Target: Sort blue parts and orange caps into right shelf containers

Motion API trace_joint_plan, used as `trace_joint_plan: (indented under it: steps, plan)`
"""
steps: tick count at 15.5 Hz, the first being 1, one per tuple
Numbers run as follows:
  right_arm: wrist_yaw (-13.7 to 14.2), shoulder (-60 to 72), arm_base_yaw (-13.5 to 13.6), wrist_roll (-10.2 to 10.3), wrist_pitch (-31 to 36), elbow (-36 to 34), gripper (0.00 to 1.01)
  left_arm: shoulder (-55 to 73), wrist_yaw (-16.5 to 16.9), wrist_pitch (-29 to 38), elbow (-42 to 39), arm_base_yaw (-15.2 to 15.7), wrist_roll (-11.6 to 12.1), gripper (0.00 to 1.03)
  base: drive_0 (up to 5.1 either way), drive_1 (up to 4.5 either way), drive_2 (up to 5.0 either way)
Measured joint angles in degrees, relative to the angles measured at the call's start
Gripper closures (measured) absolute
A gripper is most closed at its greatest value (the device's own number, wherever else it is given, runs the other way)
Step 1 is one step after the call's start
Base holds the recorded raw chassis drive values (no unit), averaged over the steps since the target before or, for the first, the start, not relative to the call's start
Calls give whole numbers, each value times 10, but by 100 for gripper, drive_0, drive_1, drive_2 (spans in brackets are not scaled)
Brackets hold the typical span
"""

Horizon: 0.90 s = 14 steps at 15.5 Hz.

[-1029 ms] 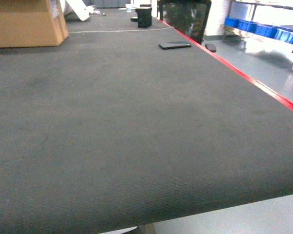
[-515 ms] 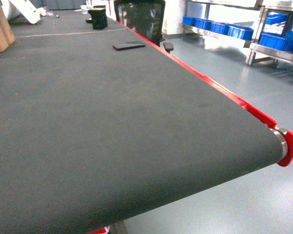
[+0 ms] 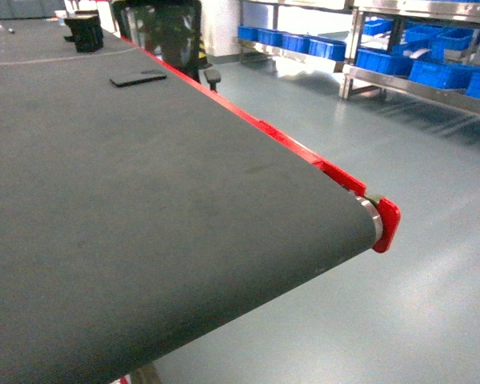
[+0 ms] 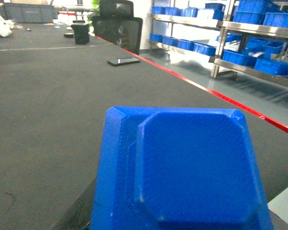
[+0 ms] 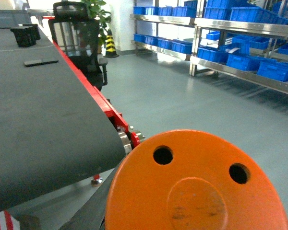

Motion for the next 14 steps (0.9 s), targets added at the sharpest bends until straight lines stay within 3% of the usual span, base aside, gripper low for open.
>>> trace_joint_plan:
  steps: [14]
  plan:
    - [0,0,0,0,0,0,58,0,0,0,0,0,0,61,-165,-165,-165]
